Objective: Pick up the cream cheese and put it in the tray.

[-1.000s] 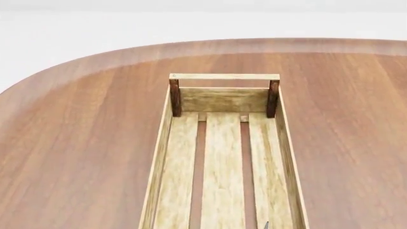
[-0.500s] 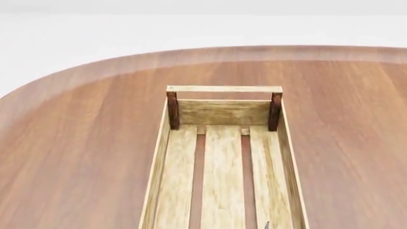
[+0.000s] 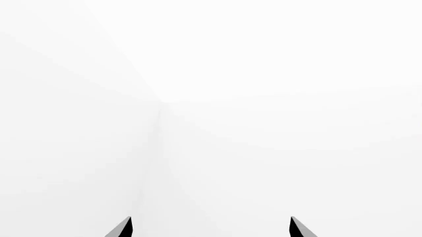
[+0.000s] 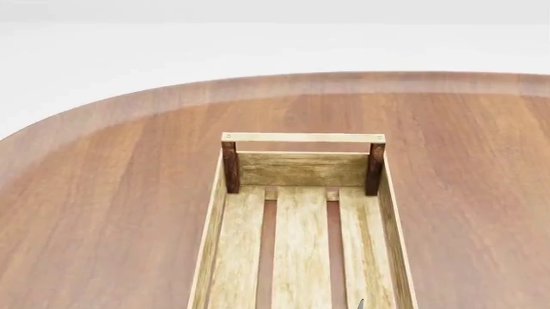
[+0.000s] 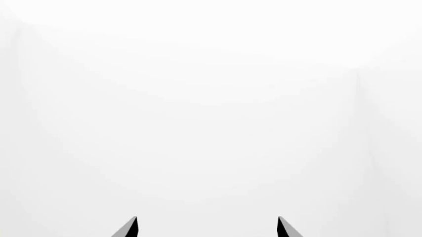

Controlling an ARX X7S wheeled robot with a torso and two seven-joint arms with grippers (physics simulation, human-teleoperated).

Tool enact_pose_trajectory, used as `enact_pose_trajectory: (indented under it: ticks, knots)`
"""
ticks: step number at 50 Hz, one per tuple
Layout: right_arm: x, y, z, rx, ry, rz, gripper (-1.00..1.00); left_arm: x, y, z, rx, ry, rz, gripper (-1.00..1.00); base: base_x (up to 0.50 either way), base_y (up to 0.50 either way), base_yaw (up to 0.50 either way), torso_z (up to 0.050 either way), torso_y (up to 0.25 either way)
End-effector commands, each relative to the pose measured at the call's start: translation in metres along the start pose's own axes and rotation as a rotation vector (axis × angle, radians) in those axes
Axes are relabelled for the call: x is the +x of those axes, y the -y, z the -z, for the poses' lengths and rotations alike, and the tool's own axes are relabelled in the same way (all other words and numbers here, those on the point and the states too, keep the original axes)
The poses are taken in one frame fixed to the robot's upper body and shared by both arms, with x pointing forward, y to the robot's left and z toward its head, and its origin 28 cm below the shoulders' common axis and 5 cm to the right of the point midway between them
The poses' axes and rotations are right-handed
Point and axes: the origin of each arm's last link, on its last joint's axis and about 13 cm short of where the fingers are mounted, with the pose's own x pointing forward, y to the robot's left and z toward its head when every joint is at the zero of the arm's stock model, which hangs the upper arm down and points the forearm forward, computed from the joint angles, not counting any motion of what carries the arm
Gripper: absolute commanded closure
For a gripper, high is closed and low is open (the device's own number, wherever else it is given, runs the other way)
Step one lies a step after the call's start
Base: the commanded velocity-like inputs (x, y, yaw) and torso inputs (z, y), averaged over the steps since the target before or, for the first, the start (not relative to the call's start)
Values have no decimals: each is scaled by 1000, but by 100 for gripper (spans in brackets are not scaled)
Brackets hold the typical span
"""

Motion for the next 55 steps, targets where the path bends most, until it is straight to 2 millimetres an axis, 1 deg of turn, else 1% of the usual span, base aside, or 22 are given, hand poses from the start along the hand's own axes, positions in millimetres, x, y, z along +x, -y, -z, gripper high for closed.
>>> enact_pose_trajectory:
  ticks: [1,11,19,23,25,26,27,28,35,36,38,39,42,45,51,53,55]
  knots:
    - [0,0,0,11,11,0,-100,0,0,1,0,-5,2,-100,0,0,0,0,0]
    - [0,0,1,-1,11,16,-100,0,0,2,0,-10,0,-100,0,0,0,0,0]
    - [4,9,-3,-32,19,74,-100,1,-2,2,4,-13,-12,-100,0,0,0,0,0]
    - [8,15,-4,-74,14,152,-100,1,-2,2,6,-14,-12,-100,0,0,0,0,0]
    - [11,19,-4,-39,-30,207,-100,2,-2,2,4,-15,-15,-100,0,0,0,0,0]
    - [13,22,-3,-104,-13,261,-100,2,-2,2,4,-13,-17,-100,0,0,0,0,0]
    - [13,24,-4,-98,-21,282,-100,2,-2,1,4,-13,-18,-100,0,0,0,0,0]
    - [15,26,-4,-72,-39,285,-100,2,-2,1,3,-13,-18,-100,0,0,0,0,0]
    - [15,35,-7,-90,-53,370,-100,2,-3,3,7,-23,-20,-100,0,0,0,0,0]
    - [16,36,-6,-112,-58,404,-100,2,-3,2,8,-21,-23,-100,0,0,0,0,0]
    - [16,37,-5,-111,-63,408,-100,2,-3,2,6,-23,-22,-100,0,0,0,0,0]
    - [17,40,-4,-150,-68,475,-100,2,-3,3,10,-22,-22,-100,0,0,0,0,0]
    - [18,45,-3,-192,-99,585,-100,2,-4,3,15,-26,-23,-100,0,0,0,0,0]
    - [19,48,-3,-212,-112,662,-100,2,-4,2,15,-23,-23,-100,0,0,0,0,0]
    - [20,51,-2,-228,-137,696,-100,3,-4,2,13,-24,-24,-100,0,0,0,0,0]
    - [20,51,-2,-255,-144,732,-100,3,-4,1,14,-22,-23,-100,0,0,0,0,0]
    - [21,51,-1,-240,-150,730,-100,2,-4,1,17,-23,-23,-100,0,0,0,0,0]
